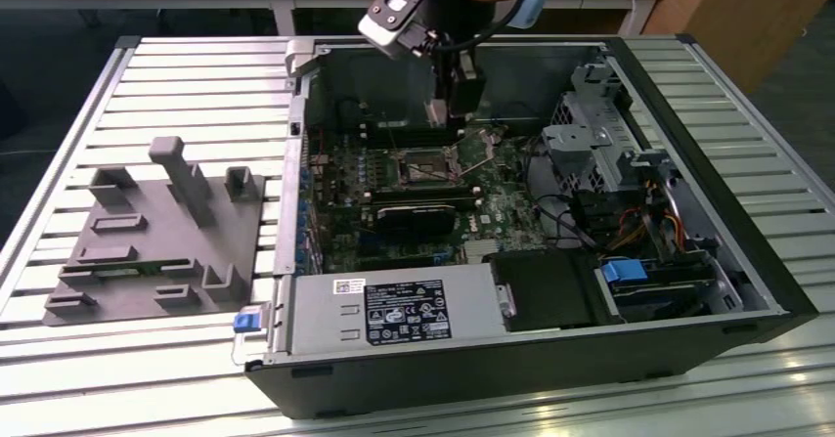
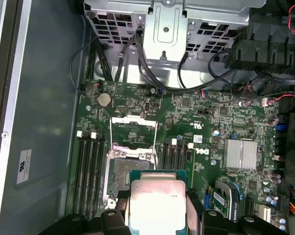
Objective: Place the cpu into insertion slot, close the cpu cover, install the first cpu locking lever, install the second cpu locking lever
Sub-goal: 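Place the cpu into insertion slot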
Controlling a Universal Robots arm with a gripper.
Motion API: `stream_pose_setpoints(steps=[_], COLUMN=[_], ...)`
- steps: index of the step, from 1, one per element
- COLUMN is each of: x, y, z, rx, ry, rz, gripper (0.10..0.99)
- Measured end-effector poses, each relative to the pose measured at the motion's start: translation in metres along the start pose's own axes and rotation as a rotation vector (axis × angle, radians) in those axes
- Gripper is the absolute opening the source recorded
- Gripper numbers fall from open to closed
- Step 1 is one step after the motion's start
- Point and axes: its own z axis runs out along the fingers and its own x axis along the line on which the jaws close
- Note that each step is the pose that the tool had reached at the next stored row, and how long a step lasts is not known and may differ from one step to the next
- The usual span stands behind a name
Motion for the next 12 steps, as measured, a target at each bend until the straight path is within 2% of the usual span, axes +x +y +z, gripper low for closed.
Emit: stream_pose_setpoints(steps=[12], x=[-0.0001], y=[-0.0005], z=[0.0065], rx=[0.001], ry=[-0.0056], rz=[0.000], gripper=[0.541])
